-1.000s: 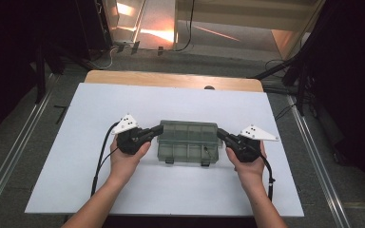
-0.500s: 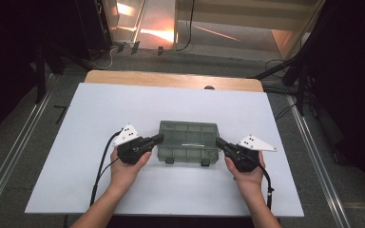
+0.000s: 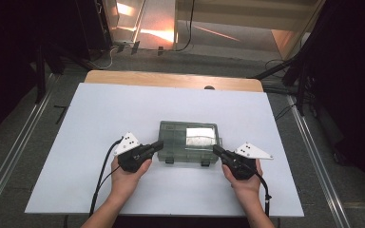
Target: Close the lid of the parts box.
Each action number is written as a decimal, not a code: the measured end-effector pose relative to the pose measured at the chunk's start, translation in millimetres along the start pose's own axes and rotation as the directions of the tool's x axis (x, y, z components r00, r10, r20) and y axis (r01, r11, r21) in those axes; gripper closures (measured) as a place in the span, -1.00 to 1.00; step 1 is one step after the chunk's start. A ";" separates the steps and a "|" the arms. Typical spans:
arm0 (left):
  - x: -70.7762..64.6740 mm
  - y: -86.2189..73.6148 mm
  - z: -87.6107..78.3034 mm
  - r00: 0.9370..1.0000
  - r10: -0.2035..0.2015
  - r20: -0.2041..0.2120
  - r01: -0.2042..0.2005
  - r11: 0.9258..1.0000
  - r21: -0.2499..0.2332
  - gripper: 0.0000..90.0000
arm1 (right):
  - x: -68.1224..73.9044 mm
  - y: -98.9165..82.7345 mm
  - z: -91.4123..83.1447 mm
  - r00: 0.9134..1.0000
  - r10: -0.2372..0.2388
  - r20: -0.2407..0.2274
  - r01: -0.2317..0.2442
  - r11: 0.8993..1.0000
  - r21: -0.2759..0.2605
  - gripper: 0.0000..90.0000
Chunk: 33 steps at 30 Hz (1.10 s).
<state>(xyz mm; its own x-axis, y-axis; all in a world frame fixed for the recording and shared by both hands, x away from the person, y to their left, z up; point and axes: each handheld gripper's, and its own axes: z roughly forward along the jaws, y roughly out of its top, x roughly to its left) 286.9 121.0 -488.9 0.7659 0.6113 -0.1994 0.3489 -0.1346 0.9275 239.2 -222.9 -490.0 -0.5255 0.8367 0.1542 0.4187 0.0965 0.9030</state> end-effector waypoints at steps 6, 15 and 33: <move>-0.4 -5.4 2.3 1.000 0.007 -0.008 -0.007 1.000 0.013 1.00 | -0.3 -4.1 2.4 1.000 -0.003 0.006 0.003 1.000 0.010 1.00; -1.0 -12.3 2.9 1.000 -0.010 -0.009 0.010 0.999 0.034 1.00 | -0.5 -10.5 4.7 1.000 -0.010 0.010 0.010 1.000 0.026 1.00; -4.5 -16.7 5.8 0.999 0.012 -0.037 -0.010 0.998 0.065 1.00 | -2.6 -17.1 8.5 1.000 -0.013 0.010 0.013 0.999 0.052 1.00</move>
<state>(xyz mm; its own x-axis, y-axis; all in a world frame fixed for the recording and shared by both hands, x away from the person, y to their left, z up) 280.7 116.0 -505.4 0.7498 0.6377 -0.1763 0.3759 -0.1912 0.9067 239.8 -222.1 -509.3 -0.5239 0.8405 0.1383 0.4497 0.1351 0.8829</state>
